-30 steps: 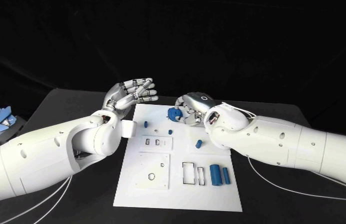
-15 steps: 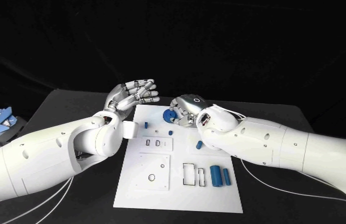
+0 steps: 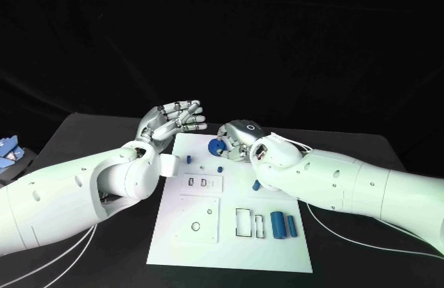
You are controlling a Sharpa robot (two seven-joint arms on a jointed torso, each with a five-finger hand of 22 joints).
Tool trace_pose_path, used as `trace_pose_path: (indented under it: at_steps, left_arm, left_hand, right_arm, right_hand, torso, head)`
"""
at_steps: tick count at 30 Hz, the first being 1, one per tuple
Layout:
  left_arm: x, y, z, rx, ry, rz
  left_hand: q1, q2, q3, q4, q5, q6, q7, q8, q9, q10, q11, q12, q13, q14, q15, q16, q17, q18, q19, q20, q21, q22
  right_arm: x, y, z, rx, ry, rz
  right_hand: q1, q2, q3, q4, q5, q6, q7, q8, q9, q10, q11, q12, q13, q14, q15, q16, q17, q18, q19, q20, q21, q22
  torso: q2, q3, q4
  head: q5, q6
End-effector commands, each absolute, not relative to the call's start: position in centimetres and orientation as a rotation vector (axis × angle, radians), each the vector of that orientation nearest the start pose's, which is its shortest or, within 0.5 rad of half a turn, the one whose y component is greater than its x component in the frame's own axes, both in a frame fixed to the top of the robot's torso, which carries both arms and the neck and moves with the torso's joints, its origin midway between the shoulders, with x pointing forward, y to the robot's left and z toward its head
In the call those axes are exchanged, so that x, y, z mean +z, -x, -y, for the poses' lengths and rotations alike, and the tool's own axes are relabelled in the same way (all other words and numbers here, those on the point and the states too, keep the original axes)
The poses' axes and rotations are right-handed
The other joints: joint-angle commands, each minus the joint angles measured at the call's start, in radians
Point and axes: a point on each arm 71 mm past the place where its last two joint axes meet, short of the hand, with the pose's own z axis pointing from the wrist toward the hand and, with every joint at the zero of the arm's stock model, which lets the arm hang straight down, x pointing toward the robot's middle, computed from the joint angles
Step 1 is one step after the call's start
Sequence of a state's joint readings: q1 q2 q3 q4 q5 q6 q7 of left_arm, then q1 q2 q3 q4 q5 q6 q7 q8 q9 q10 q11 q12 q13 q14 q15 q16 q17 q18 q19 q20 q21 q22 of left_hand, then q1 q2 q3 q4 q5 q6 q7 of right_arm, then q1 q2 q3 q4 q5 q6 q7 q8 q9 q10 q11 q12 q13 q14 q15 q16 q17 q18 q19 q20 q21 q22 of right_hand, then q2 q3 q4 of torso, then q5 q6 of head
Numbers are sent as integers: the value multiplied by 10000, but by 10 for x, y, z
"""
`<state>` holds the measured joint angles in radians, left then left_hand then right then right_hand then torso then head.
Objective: Assemble the parts on the task board
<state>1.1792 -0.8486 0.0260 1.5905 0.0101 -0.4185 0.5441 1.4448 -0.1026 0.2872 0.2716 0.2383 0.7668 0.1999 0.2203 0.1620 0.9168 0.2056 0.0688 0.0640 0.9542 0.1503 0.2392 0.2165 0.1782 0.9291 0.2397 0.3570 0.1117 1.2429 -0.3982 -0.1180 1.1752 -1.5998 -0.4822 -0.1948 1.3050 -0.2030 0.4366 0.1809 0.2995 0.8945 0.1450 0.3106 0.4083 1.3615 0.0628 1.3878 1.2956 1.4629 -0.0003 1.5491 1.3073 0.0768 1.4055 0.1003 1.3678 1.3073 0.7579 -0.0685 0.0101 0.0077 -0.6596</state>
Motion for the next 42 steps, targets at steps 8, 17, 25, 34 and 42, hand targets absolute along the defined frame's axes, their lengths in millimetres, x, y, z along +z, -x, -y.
trace_pose_path:
  at_steps: [8,17,25,34,42]
  left_arm:
    - [-148,-484,-199,-16333,10512,-11991]
    - [-148,-484,-200,-16315,10518,-11989]
    - [-148,-484,-201,-16300,10520,-11982]
    - [-148,-484,-201,-16295,10518,-11976]
    - [-148,-484,-201,-16290,10518,-11970]
  left_hand:
    - [42,-30,68,-16,-44,-32,536,-36,-9,-85,-12,-57,-6,-87,15,-41,14,38,63,22,-2,-13]
    - [42,-30,68,-16,-44,-32,536,-36,-9,-85,-12,-57,-6,-87,15,-41,14,38,63,22,-2,-13]
    - [67,-34,109,-45,-46,-35,537,-47,-11,-94,-10,-53,-4,-87,16,-61,23,38,66,23,-7,-24]
    - [67,-34,109,-45,-46,-35,537,-47,-11,-94,-10,-53,-4,-87,16,-61,23,38,66,23,-7,-24]
    - [67,-34,109,-45,-46,-35,537,-47,-11,-94,-10,-53,-4,-87,16,-61,23,38,66,23,-7,-24]
  right_arm:
    - [-197,-526,64,5987,3119,-15066]
    - [-198,-525,64,6004,3157,-15137]
    - [-198,-524,66,5977,3101,-15107]
    - [-198,-523,66,6011,3084,-15040]
    - [-197,-522,66,6062,3080,-14983]
  right_hand:
    - [-37,17,30,-15,-38,-43,33,55,8,35,26,-23,-3,923,-47,47,1884,-141,39,8,-20,233]
    - [-58,20,35,-7,-70,-48,38,51,13,47,31,-11,18,921,-42,45,1875,-143,43,11,-16,242]
    - [-58,20,35,-7,-70,-48,38,51,13,47,31,-11,18,921,-42,45,1875,-143,43,11,-16,242]
    - [-73,17,35,-1,-83,-47,40,50,17,43,34,-15,14,918,-39,42,1862,-144,46,13,-13,248]
    - [-92,5,33,2,-99,-47,41,49,23,39,35,-18,13,916,-36,40,1854,-145,48,16,-12,252]
  torso:
    - [-6,3,-31]
    - [-8,5,-22]
    - [-4,16,-31]
    - [0,15,-27]
    - [1,17,-28]
  head:
    - [42,-44]
    - [44,-62]
    - [49,-69]
    - [41,-77]
    - [52,-94]
